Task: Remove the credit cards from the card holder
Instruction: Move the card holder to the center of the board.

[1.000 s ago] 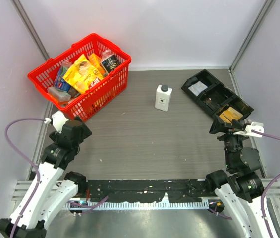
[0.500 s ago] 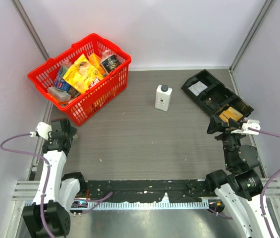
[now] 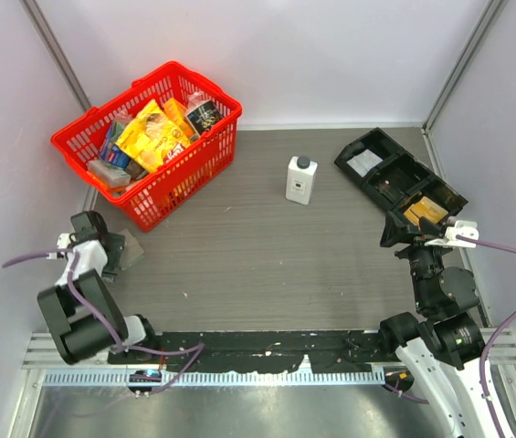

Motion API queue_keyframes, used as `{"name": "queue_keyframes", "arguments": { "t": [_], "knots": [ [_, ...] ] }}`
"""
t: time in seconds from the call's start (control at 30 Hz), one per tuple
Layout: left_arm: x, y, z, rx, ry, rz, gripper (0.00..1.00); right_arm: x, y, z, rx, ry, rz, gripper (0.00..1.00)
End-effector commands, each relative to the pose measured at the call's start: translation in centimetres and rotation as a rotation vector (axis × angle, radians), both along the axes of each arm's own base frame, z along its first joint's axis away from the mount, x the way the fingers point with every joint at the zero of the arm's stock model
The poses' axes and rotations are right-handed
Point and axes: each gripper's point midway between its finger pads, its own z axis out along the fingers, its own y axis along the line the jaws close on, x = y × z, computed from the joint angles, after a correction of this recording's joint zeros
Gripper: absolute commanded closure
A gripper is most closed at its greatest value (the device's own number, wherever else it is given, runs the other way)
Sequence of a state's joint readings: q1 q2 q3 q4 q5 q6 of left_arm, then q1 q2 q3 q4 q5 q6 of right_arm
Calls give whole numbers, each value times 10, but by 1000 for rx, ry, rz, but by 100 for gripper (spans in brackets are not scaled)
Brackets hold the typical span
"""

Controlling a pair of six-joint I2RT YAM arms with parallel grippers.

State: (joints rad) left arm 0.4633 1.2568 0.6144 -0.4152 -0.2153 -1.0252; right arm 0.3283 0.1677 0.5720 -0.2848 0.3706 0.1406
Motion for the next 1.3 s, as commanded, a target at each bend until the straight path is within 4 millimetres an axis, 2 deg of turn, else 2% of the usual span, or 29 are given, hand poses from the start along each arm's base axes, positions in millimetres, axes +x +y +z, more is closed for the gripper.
{"name": "queue_keyframes", "arguments": {
  "t": [0.0,0.1,0.17,0.23,0.3,0.33,0.4,0.47,0.53,0.6,0.63,0.67,0.77,1.07,1.17,1.27],
  "knots": [
    [26,7,4,-17,6,-100,21,0,2,7,-2,-32,12,20],
    [25,0,-10,-65,64,-159,27,0,2,6,-3,-30,8,20],
    [19,-5,-19,-102,105,-167,36,1,2,6,-7,-30,10,21],
    [12,-11,-28,-138,139,-172,39,0,1,6,-6,-32,8,20],
    [5,-19,-34,-170,158,-174,47,0,0,7,-6,-34,2,20],
    [1,-22,-37,-184,167,-173,54,0,-1,7,-5,-35,-1,20],
    [-6,-27,-38,-199,177,-173,64,-1,-1,7,-5,-37,-3,20],
    [-13,-32,-39,-212,188,-175,69,-1,-1,8,-5,-38,-5,20],
    [-19,-39,-39,-235,193,-183,80,-1,-2,7,-6,-38,-9,20],
    [-25,-49,-39,-263,194,-196,91,-1,-2,9,-6,-42,-10,20],
    [-26,-60,-38,-294,180,-222,96,-1,-2,9,-6,-42,-10,20],
    [-29,-67,-37,-304,184,-236,99,-1,-2,8,-6,-41,-10,20],
    [-37,-96,-36,-325,201,-312,99,-1,-2,9,-5,-43,-8,20],
    [-51,-204,-19,-351,181,-619,97,1,8,11,-8,-36,41,20],
    [-57,-240,-11,-323,174,-773,93,4,16,10,-17,-11,83,20],
    [-51,-270,3,-277,147,-887,87,8,27,10,-29,32,133,20]
  ]
}}
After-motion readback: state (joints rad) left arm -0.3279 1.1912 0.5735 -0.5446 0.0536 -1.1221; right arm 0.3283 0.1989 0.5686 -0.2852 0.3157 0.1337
